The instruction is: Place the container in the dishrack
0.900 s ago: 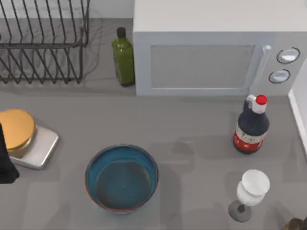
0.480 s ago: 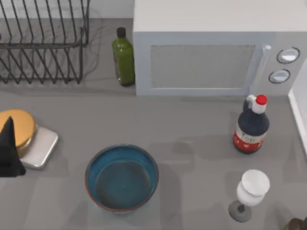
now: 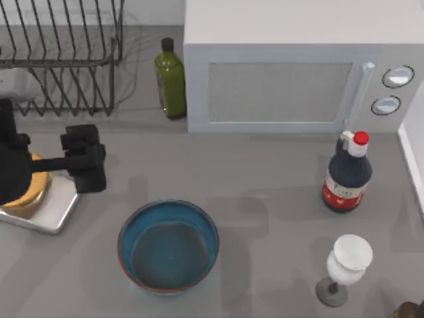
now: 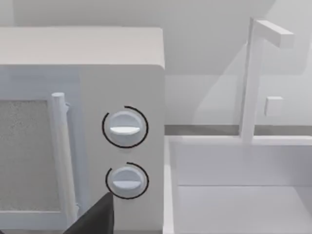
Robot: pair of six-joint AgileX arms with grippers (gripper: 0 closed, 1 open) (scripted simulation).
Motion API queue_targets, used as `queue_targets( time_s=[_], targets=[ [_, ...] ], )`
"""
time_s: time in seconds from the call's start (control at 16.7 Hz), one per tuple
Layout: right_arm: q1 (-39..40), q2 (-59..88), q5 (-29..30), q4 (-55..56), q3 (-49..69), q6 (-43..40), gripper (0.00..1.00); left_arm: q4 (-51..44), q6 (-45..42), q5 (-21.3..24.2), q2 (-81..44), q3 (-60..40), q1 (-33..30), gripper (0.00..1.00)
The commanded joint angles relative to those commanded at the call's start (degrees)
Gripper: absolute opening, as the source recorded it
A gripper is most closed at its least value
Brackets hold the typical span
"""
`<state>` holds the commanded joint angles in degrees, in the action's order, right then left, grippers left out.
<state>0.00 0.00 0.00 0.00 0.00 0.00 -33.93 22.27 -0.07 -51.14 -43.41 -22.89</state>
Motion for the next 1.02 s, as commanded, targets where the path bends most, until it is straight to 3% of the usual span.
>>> queue_targets(
  time_s=[0.3, 0.54, 0.78, 1.02],
  targets=[
    [0.00, 0.00, 0.00, 0.00, 0.00, 0.00, 1.00, -18.51, 11.52, -0.08, -30.06, -22.20, -12.04, 1.00],
    [0.00, 0.00, 0.00, 0.00, 0.00, 0.00, 1.00, -29.89, 19.17, 0.03, -47.14, -36.99, -19.88, 1.00],
    [0.00, 0.00, 0.00, 0.00, 0.00, 0.00, 1.00, -36.50, 24.04, 0.12, -57.62, -47.36, -24.84, 1.00],
    [0.00, 0.00, 0.00, 0.00, 0.00, 0.00, 1.00, -38.00, 25.21, 0.14, -60.17, -49.84, -26.06, 1.00]
  ],
)
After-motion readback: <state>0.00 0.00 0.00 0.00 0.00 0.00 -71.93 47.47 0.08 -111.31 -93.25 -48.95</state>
